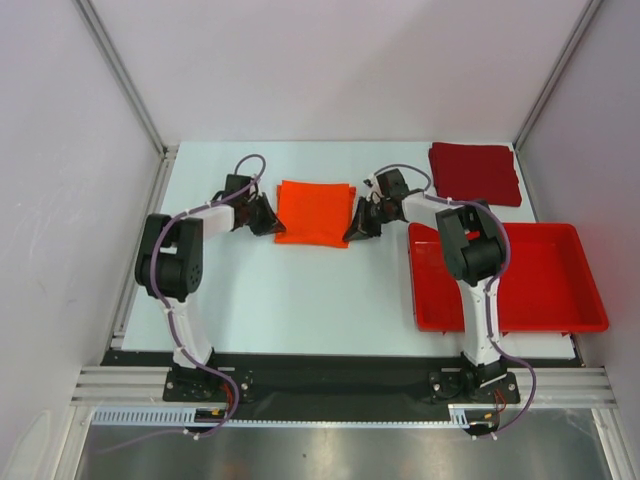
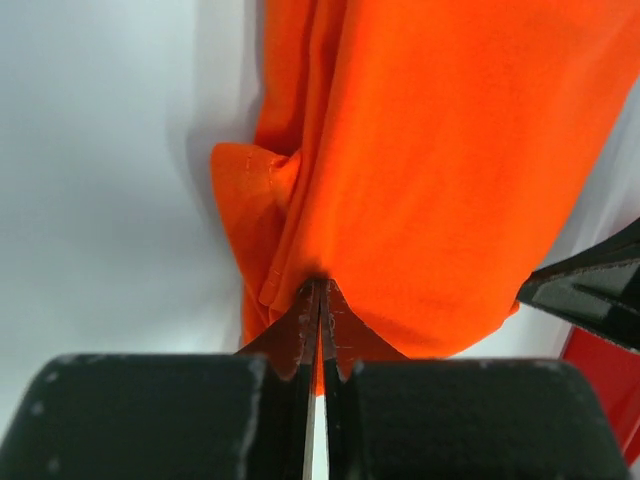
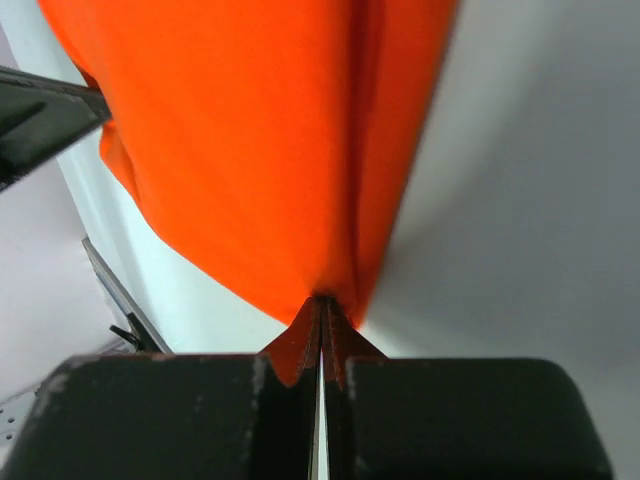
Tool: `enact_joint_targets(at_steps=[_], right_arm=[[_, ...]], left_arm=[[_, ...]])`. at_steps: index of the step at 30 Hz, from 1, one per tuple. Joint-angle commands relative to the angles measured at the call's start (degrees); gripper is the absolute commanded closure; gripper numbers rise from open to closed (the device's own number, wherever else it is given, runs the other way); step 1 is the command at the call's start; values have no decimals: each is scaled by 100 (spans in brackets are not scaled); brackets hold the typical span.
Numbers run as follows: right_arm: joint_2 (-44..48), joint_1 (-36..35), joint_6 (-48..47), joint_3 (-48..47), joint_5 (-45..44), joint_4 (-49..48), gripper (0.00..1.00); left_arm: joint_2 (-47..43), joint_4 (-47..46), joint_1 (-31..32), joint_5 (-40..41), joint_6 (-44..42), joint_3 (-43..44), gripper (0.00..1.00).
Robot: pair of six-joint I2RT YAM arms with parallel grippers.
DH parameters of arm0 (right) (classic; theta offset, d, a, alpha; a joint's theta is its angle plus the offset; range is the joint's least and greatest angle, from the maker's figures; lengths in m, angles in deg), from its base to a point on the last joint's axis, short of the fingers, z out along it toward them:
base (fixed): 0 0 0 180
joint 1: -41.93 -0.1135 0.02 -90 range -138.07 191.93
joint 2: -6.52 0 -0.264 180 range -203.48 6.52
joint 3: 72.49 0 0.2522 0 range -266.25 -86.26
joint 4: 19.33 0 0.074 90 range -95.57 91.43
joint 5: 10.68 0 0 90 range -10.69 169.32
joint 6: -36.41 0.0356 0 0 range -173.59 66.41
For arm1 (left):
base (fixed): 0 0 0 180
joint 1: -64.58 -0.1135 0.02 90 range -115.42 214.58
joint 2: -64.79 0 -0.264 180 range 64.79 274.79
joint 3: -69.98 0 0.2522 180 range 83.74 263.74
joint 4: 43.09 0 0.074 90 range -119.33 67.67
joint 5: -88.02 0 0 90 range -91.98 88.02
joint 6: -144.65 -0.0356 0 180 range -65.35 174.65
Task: Fold and stack the t-shirts
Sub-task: Neatly place the folded tshirt to the corner
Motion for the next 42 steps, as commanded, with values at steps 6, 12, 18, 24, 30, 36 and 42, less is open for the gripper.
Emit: enact_joint_targets(at_steps=[6,12,18,24,30,36,42], right_arm=[[604,172,-378,606,-113,60,100],[1316,295,-756,-113,-903,1166,86],[1413,444,-959,-739,-1238,1906,66],[1212,550,-942,-958,-1080,1968,58],[913,594,-1231,-1398,-1114,2222,50],[815,726,-1416,-1425,-1132,2310,48],[640,831,-1495,-1599,-1036,2249,48]], left_arm=[[-373,466,91,1049,-578,138,100],[-1629,1222,662,2103,-510,-169,90],[-2835,890,1014,1790,1343,-1223,51],[-2555,-533,1725,1393,3637,-1786,44],[-1984,-1475,2306,2017,5948,-1936,35],[-1571,-1432,2719,2641,7549,-1936,30],[-973,-1774,2833,2931,8165,-1857,33]])
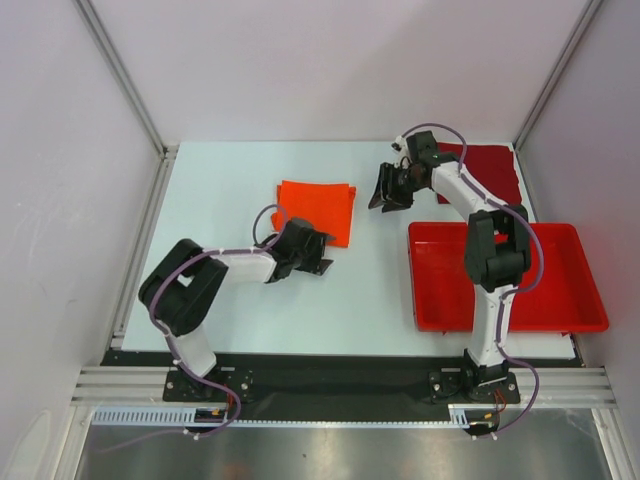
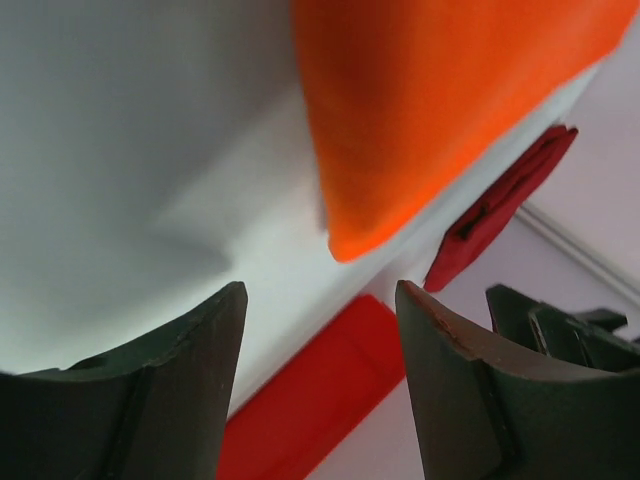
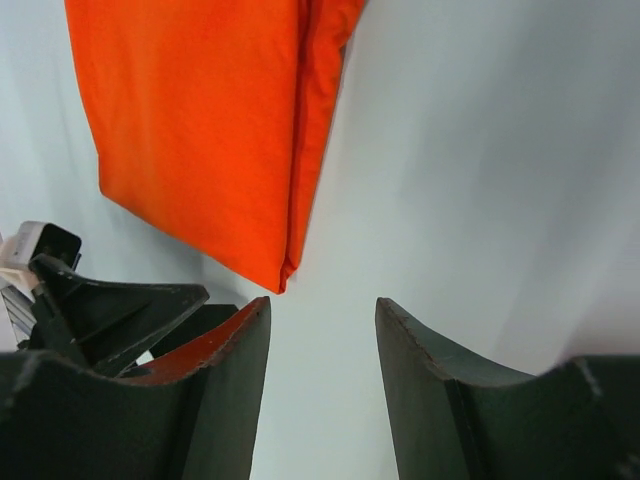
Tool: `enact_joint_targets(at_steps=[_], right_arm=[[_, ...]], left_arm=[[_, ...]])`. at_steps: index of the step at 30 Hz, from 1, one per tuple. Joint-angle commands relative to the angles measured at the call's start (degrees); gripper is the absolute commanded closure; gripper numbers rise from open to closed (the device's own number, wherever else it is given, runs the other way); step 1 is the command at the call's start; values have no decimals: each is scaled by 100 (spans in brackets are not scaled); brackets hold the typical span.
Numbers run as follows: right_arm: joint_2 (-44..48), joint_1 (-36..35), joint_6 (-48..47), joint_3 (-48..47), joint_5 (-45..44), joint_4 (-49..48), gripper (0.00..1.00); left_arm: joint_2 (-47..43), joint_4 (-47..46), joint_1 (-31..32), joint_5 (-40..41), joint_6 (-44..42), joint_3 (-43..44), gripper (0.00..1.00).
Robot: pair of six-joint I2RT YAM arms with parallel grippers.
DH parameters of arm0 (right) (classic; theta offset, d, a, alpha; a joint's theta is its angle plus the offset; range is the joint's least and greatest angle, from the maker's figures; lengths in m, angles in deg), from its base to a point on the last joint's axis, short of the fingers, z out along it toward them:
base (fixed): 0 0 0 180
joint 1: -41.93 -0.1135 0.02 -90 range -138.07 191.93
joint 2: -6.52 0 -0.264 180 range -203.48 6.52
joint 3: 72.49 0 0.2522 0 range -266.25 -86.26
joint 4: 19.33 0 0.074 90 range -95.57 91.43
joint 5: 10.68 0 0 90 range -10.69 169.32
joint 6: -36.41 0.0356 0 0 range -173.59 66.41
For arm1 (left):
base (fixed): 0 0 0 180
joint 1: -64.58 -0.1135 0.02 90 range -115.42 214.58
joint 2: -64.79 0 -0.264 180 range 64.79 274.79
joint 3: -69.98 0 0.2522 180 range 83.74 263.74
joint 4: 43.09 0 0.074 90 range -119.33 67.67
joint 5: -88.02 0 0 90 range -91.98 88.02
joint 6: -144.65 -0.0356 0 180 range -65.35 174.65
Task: Fold and stack the t-shirts
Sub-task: Neatly place the folded tshirt to the corner
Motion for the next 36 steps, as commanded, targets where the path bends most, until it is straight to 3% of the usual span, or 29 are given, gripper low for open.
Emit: enact_joint_targets(at_steps=[1,11,14,18,20,25,26,31,36], right_arm=[[-180,71,-188,-389,13,22,48],[-619,88,-223,-768,233,4,48],[-769,88,-267,-882,286,66,48],[-901,106,-215,-856,513,40,46],[-927,132,-119,-786,672,-31,32],[-1032,194,408,-759,1375,-347,20],[-1111,194,479,-802,1480,-347,14],[-1410,185,857,-1066,1885,-312,7],[-1507,89,1243,-944,2017,-566,6]], left_arm=[[280,-399,132,631,819,62,34],[1071,-795,203,1371,803,361,38],[1176,-963,247,1486,829,317,44],[1221,-1304,238,1486,794,247,60],[1142,-1349,238,1451,663,211,64],[852,-1657,194,1258,461,10,78],[799,-1683,177,1205,434,-26,79],[500,-1771,28,1065,233,-140,86],[404,-1789,-87,880,275,-26,89]])
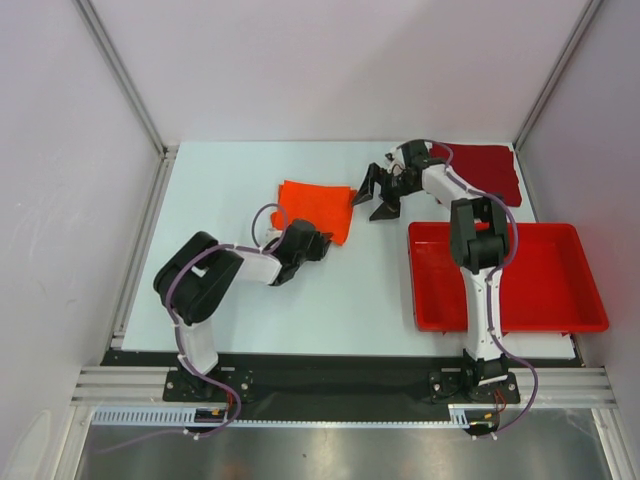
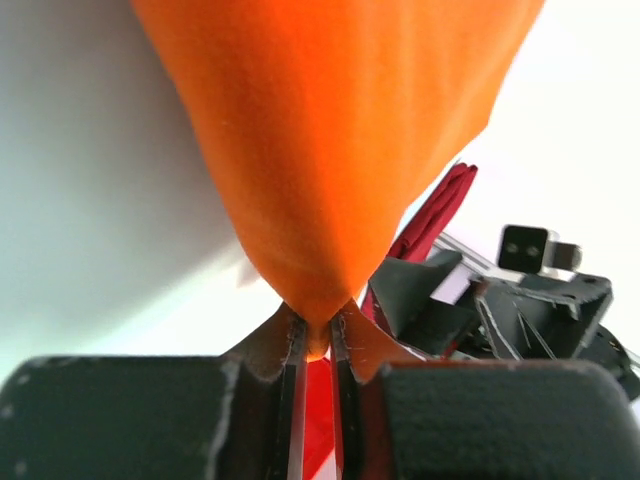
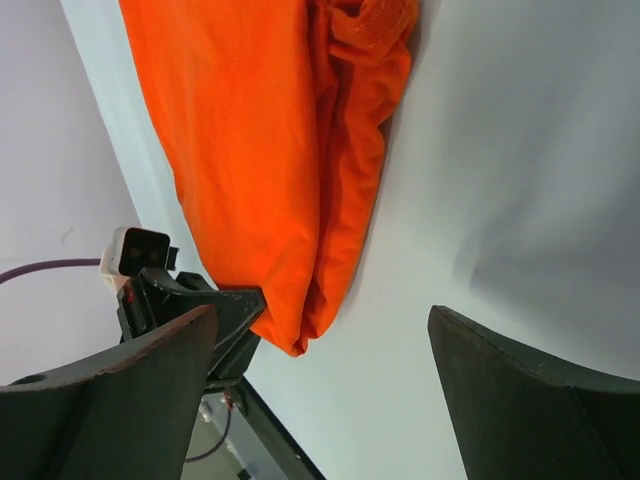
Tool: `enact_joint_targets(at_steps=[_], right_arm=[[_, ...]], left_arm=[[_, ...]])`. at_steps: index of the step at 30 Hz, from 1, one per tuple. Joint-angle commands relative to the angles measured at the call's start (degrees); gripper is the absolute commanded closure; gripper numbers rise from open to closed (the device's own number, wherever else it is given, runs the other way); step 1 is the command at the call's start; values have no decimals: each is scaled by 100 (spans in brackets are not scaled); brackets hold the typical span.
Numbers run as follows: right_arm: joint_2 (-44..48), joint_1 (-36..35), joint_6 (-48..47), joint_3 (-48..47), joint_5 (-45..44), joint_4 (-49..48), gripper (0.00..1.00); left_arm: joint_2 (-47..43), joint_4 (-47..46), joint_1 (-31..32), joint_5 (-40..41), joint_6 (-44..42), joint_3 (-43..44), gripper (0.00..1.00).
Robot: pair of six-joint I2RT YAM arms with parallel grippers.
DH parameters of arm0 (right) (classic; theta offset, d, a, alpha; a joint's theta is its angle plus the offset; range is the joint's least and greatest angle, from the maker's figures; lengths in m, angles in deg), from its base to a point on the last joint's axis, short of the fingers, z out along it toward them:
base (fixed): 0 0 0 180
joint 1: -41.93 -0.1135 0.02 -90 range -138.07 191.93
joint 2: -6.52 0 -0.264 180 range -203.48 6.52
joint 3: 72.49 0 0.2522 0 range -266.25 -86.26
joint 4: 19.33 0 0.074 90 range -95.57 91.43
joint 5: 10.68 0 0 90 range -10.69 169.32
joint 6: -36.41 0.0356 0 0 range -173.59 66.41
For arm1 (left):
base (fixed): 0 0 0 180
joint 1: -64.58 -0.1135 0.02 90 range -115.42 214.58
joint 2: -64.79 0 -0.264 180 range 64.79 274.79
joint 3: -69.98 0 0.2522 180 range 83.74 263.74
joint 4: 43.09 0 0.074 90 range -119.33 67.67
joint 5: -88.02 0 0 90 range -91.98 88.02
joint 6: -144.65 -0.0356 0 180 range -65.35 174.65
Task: Fold and stack the t-shirts
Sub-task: Neatly place the folded tshirt to the corner
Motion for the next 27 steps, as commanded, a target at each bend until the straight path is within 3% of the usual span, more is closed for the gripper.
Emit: enact_joint_targets(at_steps=[1,13,27], right_arm=[[-58,-121,435,-76,371,-344,6],[-322,-324,840,451,319,-872,7],[-594,-526,2130,838,117,-2416,18]], left_arm=[[-313,-220,-102,-99,-151,151,88],[-410,-158,-182,-293,-317,283,89],[-674,-202,-182,-407,-405,29,89]])
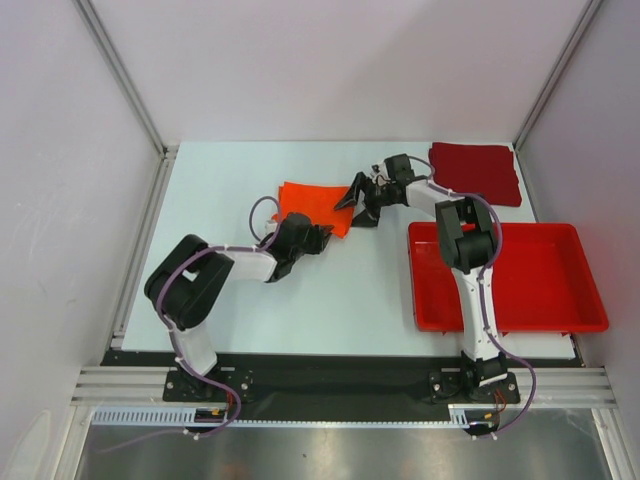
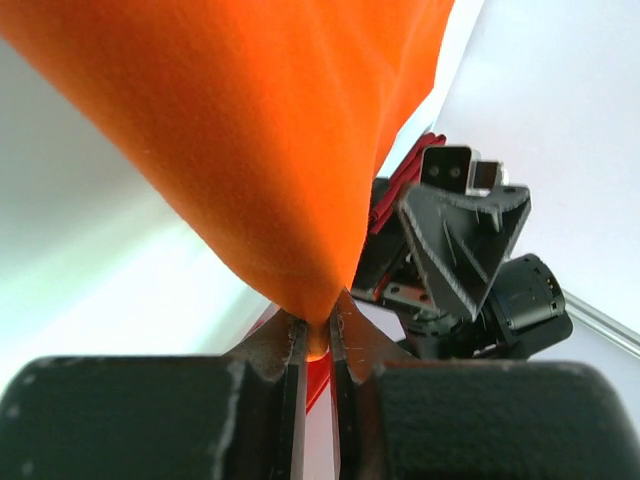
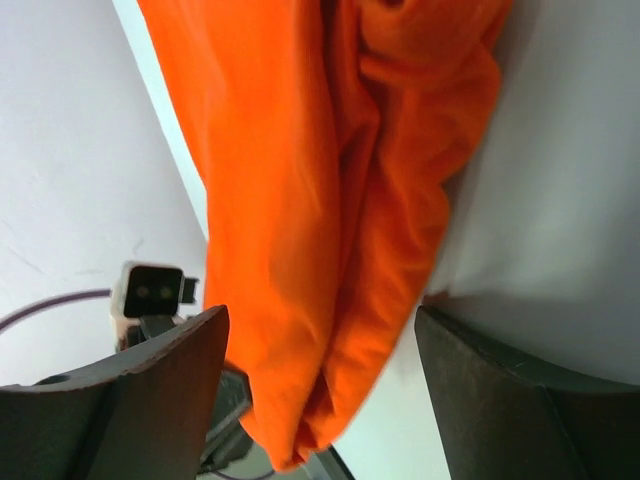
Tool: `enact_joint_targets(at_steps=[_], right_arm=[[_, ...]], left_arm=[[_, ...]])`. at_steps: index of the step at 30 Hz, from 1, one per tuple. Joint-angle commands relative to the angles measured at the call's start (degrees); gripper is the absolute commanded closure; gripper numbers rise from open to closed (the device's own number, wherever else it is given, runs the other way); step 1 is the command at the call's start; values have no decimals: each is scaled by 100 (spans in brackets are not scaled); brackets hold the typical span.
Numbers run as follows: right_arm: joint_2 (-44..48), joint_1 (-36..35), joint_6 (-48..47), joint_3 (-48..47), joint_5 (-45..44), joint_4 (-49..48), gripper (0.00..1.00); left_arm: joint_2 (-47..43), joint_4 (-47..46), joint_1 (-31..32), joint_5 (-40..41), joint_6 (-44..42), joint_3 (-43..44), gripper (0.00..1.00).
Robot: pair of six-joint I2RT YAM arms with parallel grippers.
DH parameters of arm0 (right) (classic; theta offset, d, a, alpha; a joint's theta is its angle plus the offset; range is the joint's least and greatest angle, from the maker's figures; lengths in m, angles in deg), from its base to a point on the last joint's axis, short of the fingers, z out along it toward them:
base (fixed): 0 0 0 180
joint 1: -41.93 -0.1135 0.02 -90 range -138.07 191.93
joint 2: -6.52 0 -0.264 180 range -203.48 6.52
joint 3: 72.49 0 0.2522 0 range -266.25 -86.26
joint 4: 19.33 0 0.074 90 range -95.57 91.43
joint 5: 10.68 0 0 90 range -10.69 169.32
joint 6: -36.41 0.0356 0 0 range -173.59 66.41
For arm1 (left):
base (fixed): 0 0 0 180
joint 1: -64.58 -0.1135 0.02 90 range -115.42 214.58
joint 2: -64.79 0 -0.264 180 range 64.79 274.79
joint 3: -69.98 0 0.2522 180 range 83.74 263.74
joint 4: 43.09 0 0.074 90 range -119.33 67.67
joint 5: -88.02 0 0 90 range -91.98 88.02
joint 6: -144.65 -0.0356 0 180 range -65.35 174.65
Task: Fold and stack the t-shirts
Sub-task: Neatly place the folded tshirt to the corner
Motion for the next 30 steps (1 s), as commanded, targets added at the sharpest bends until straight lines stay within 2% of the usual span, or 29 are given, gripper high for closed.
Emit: enact_joint_targets(at_steps=[1,6,11,13,15,16,18,19,20,25,27,28,30], right_arm=[[-332,-124,532,113,-292,-644,19],[-499,-168,594,-238,-555,-706,28],[-649,-229,138,-599,-827,-416,34],[-649,-230,23,-704,-933,-267,40],[-579,-247,-188,-714,-1135,-213,53],[-561,-247,-275,-722,-1188,-187,66],[-543,-247,-504,-784,-1302,-126,81],[-552,-247,-626,-932,-1364,-47,93],[-570,-247,-776,-1055,-1573,293,100],[-473,-247,-2119,-1785,-2600,1410,100],[-464,-212,-2707,-2294,-2874,2105,100],[-412,-186,-2885,-2444,-3032,2281,100],[-350,-116,-3201,-2708,-3463,2607,100]], left_arm=[[-331,-215,-31,-88,-187,-92,89],[-331,-277,-31,-211,-231,-180,89],[-313,-329,-31,-281,-240,-250,89],[-305,-294,-31,-325,-292,-224,88],[-261,-259,-31,-421,-336,-198,84],[-252,-276,-31,-474,-354,-180,83],[-190,-338,-40,-606,-354,-197,78],[-190,-338,-40,-659,-354,-206,75],[-208,-303,-48,-720,-371,-224,68],[-672,178,-197,-958,-915,-355,51],[-1066,443,-321,-1134,-1538,-373,50],[-1217,905,-347,-1151,-1819,-312,49],[-1507,1312,-391,-1152,-2820,-216,49]])
